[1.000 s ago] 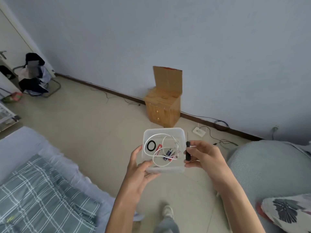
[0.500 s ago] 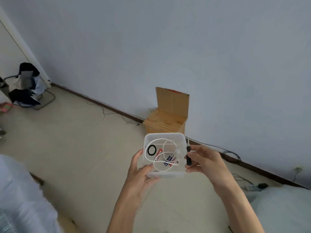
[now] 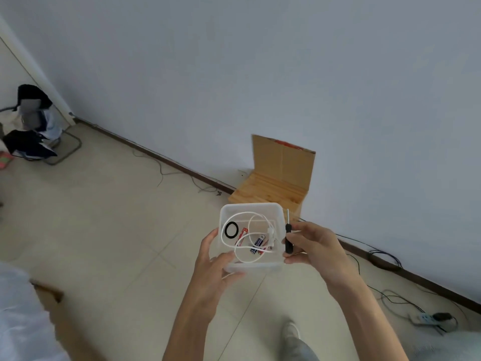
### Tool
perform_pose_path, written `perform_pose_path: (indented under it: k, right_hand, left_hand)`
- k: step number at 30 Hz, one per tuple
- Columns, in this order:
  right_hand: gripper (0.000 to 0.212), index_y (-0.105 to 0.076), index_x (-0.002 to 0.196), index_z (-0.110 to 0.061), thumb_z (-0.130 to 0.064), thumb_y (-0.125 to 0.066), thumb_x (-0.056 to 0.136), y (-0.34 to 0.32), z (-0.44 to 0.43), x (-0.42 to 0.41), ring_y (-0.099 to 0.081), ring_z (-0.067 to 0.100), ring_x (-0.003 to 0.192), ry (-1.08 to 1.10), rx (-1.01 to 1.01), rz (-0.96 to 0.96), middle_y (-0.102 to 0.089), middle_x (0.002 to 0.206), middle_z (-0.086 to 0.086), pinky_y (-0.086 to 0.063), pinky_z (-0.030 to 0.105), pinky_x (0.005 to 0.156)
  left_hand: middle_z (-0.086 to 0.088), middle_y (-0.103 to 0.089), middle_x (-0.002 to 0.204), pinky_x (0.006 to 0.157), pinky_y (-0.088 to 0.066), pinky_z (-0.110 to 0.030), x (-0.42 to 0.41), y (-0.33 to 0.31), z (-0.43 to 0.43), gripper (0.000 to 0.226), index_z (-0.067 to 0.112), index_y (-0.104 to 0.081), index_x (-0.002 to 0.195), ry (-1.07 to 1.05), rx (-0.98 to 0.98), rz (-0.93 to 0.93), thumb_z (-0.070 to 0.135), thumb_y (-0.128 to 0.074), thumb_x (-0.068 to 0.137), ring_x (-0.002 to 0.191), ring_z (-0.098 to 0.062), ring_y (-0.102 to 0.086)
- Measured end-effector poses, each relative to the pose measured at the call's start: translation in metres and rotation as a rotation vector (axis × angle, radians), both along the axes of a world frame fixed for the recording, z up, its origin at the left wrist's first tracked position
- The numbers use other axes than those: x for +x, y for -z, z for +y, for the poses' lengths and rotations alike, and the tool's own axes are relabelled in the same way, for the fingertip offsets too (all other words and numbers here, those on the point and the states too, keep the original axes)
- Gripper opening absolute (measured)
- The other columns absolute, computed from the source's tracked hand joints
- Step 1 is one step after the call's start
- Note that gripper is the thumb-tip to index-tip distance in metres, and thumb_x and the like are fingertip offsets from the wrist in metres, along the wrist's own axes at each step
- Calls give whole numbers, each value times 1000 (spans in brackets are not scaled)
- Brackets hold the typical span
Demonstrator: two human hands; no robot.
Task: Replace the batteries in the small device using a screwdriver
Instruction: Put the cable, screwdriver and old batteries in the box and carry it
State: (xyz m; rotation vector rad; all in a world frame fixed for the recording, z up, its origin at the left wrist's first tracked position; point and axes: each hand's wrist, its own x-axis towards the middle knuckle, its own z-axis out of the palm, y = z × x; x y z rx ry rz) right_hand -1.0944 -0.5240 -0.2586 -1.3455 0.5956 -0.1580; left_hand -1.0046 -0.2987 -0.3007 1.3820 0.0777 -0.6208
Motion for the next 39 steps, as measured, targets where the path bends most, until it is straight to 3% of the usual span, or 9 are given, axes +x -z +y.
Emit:
perform_pose_path:
  k: [8, 11, 15, 17, 20, 23, 25, 34, 39]
  right_hand:
    - [18, -71, 118, 3, 3, -63, 101, 12, -69, 164, -72, 23, 67, -31, -19, 22, -75, 87, 22, -68, 37, 68]
    - [18, -71, 118, 2, 2, -64, 101, 9, -93, 220, -73, 21, 65, -17, -9, 25, -76, 97, 28, -68, 37, 67]
    - [18, -72, 117, 0, 1, -65, 101, 14, -118, 277, -73, 22, 68, 14, -19, 59, -76, 99, 29, -68, 38, 68]
    - [17, -73, 116, -2, 0, -66, 100, 20, -128, 298, -74, 24, 70, 41, -4, 71, -77, 97, 25, -67, 39, 70]
    - [17, -73, 114, -4, 0, -66, 100, 32, -142, 328, -75, 26, 71, 82, 15, 101, -79, 94, 22, -67, 38, 70]
    - [17, -73, 114, -3, 1, -66, 100, 49, -156, 360, -75, 29, 72, 163, 55, 138, -78, 95, 25, -67, 36, 67]
    - [16, -72, 114, -3, 2, -66, 99, 62, -164, 383, -75, 28, 71, 229, 64, 148, -77, 94, 26, -67, 36, 66]
    - [16, -74, 110, -5, 2, -66, 98, 162, -167, 446, -74, 29, 69, 481, 142, 330, -75, 85, 25, -68, 47, 75]
    - [17, -72, 108, -4, 6, -64, 96, 246, -178, 463, -74, 29, 67, 559, 170, 434, -76, 80, 22, -67, 53, 76]
  left_hand:
    - [-9, -79, 124, 101, -62, -58, 160, 8, -65, 62, 47, -59, 141, 4, 43, -20, 6, -75, 97, 119, -34, -76]
    - [-10, -80, 112, 99, -64, -56, 221, 4, -88, 58, 42, -61, 140, 14, 50, -29, 2, -70, 99, 112, -29, -75]
    - [-9, -79, 119, 93, -66, -52, 288, 9, -124, 57, 39, -60, 143, -6, 78, -33, 3, -69, 100, 113, -28, -76]
    - [-9, -80, 111, 89, -68, -50, 317, 15, -140, 55, 39, -63, 141, -2, 98, -34, 2, -70, 101, 103, -22, -78]
    - [-13, -80, 111, 80, -68, -45, 359, 25, -165, 52, 41, -68, 131, 40, 118, -39, -2, -68, 101, 98, -23, -79]
    - [-9, -82, 110, 72, -67, -38, 402, 42, -190, 63, 56, -76, 105, 117, 135, -41, -6, -66, 100, 98, -24, -80]
    - [-6, -83, 112, 72, -67, -39, 436, 58, -208, 70, 61, -77, 99, 173, 150, -37, -7, -66, 99, 102, -27, -80]
    - [2, -69, 141, 82, -68, -59, 569, 182, -269, 60, 36, -64, 148, 366, 337, 62, -6, -47, 108, 118, -33, -72]
    - [0, -67, 147, 76, -69, -56, 609, 261, -290, 59, 38, -62, 149, 451, 430, 5, 0, -43, 108, 122, -31, -71]
